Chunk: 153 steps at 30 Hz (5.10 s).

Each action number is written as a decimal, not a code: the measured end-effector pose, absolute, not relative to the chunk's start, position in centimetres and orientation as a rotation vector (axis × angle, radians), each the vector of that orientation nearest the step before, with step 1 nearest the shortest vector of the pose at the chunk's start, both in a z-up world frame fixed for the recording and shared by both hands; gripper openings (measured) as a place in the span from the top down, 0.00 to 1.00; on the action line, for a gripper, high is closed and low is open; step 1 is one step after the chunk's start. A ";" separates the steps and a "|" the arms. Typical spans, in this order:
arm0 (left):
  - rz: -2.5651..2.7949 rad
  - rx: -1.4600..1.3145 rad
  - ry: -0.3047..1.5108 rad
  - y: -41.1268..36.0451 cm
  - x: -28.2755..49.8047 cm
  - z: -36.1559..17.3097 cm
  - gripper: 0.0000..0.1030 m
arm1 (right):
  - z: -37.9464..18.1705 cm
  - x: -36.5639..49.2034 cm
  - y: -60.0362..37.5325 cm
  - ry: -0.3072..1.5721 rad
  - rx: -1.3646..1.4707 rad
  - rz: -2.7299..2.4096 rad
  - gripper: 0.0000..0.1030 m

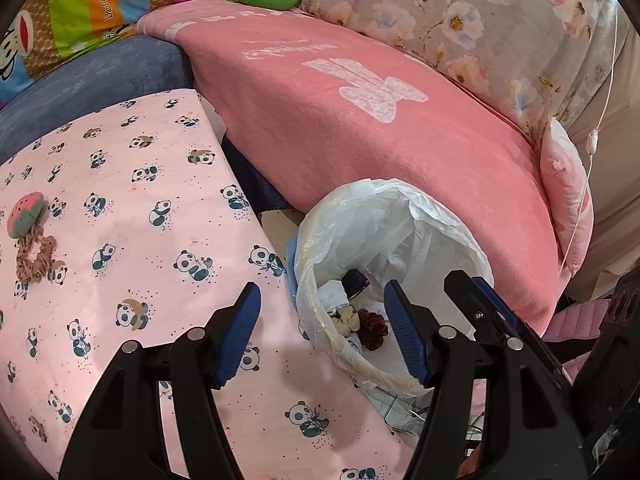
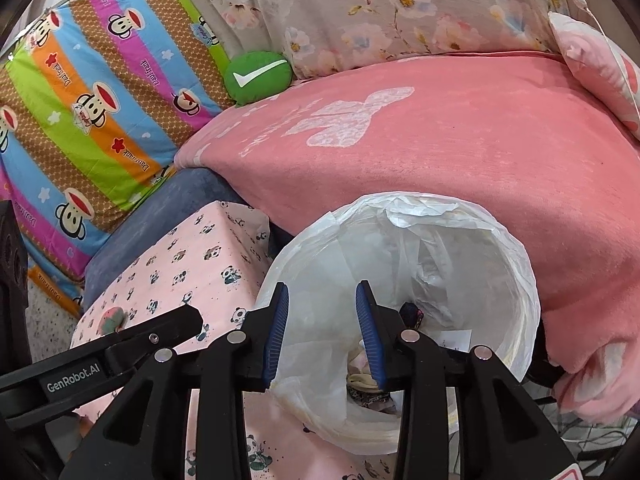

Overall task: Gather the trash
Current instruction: 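Carry the stocking and red scrunchie to the bin and open both grippers, then move both tools back to the watermelon hair clip and beige hair tie, then grasp the watermelon clip with the left gripper while the right gripper grasps the beige hair tie, then carry the clip and hair tie over the bin and open both grippers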

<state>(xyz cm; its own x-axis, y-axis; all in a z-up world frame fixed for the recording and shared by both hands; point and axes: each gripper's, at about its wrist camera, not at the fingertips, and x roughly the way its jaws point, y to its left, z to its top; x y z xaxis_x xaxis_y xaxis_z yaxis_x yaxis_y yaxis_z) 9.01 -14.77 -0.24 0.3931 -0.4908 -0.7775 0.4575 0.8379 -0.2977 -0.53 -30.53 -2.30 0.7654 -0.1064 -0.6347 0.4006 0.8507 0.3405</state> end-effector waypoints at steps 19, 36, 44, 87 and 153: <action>-0.509 -0.104 0.992 -8.7 10.5 -0.6 0.41 | -2.0 1.6 -25.3 0.682 0.406 -0.204 0.65; -0.398 -0.167 0.982 -1.8 12.2 -1.3 0.41 | -1.6 4.8 -18.9 0.724 0.310 -0.104 0.59; -0.318 -0.186 0.972 2.4 13.1 -1.7 0.41 | -2.1 6.7 -14.6 0.757 0.258 -0.034 0.59; -0.225 -0.241 1.064 13.5 27.3 -8.7 0.55 | -10.3 21.1 1.5 0.946 0.122 0.176 0.72; -0.676 0.151 0.976 -17.6 8.0 -0.7 0.65 | -2.5 -0.1 -31.6 0.651 0.486 -0.322 0.89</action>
